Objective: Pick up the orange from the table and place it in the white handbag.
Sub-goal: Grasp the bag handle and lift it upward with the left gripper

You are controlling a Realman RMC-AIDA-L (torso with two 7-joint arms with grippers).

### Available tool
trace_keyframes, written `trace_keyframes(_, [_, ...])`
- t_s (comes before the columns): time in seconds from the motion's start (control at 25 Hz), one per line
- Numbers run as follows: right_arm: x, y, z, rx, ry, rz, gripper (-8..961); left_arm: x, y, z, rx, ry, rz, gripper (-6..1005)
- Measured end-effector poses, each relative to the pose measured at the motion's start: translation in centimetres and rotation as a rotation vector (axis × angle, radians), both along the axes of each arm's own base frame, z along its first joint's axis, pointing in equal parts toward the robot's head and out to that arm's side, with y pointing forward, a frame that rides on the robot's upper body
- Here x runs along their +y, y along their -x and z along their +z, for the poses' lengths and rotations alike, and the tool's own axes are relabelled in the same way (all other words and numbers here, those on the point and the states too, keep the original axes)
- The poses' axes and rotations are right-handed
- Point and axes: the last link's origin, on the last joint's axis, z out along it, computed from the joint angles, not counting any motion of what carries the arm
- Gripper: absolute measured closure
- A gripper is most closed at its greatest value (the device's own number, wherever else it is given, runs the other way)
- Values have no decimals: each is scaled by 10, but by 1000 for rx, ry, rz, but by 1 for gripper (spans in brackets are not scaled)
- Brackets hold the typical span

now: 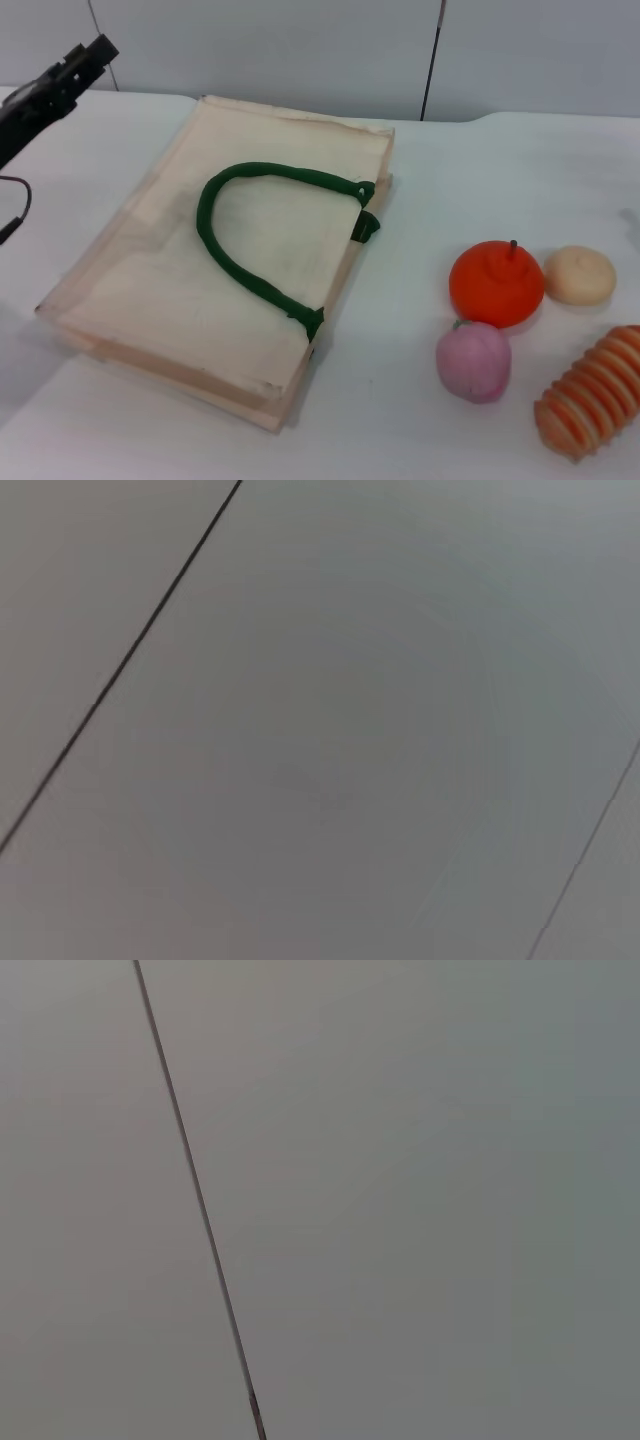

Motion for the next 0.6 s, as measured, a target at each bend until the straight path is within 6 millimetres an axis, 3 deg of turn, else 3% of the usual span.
trace_keyframes(0.6, [0,-1,1,3,-4,-3,377,22,-7,5,-25,332,154,443])
